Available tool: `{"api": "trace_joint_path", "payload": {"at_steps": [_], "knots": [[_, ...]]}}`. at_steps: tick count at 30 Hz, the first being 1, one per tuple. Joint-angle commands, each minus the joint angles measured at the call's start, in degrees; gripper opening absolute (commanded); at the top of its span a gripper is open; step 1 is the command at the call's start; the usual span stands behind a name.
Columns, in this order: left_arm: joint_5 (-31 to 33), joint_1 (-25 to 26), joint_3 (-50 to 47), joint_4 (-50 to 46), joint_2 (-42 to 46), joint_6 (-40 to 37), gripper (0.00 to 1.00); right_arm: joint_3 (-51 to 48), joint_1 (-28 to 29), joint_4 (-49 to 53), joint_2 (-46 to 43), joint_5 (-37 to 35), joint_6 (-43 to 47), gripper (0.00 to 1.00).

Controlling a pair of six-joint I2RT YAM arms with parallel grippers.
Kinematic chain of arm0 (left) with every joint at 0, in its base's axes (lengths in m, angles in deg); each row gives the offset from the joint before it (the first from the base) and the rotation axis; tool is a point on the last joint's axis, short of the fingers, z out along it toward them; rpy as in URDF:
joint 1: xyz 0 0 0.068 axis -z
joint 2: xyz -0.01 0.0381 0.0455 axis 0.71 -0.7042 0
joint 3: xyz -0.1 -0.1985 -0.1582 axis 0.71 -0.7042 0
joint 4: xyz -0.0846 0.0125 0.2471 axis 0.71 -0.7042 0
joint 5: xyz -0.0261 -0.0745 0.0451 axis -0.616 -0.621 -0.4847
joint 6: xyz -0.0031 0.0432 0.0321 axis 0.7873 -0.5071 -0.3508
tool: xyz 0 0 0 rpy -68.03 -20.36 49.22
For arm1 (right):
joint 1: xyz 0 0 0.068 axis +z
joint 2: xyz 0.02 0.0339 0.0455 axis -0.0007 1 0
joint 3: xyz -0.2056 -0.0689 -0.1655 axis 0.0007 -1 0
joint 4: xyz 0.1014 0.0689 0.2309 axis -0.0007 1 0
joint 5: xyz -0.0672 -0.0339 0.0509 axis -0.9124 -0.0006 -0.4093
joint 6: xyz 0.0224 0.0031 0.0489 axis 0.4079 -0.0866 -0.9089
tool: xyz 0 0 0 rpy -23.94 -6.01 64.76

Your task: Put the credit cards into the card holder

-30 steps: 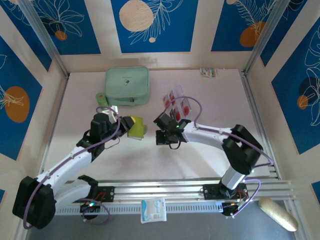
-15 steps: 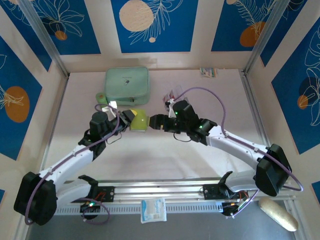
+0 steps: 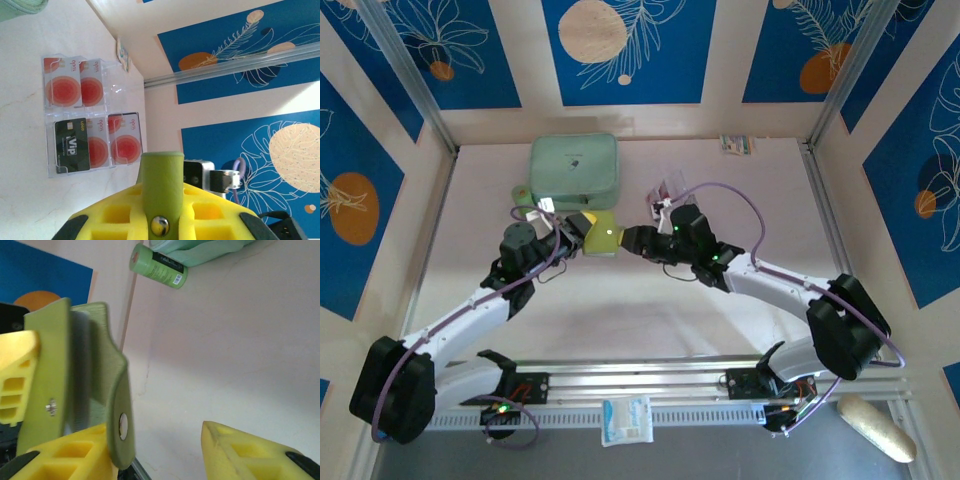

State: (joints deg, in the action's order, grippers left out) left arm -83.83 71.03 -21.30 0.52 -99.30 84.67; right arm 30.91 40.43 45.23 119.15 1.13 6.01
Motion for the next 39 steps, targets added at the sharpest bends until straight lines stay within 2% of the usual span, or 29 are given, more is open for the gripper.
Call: {"api": "trace_joint_path", "payload": {"at_steps": [1, 9, 17, 29, 39], "knots": [[0.76, 0.83, 1.02, 4.35, 0.62, 1.05, 0.0, -1.49, -0.46, -6.09, 0.13, 1.42, -2.72, 0.45], [0.48, 1.09, 0.55, 6.67, -0.69, 1.86, 0.0, -2.84, -0.65, -12.19, 1.69, 4.26, -5.51, 0.45], [0.66, 1.35, 0.26, 8.48, -1.5, 2.3, 0.0, -5.98, -1.27, -23.1, 3.29, 7.12, -11.28, 0.44], [0.69, 1.41, -0.17, 9.27, -1.86, 2.56, 0.0, -9.04, -1.53, -29.87, 2.67, 6.94, -14.79, 0.41], [0.74, 1.38, -0.4, 9.97, -2.25, 2.75, 0.0, -10.91, -1.6, -34.96, 2.55, 6.24, -16.97, 0.44]]}}
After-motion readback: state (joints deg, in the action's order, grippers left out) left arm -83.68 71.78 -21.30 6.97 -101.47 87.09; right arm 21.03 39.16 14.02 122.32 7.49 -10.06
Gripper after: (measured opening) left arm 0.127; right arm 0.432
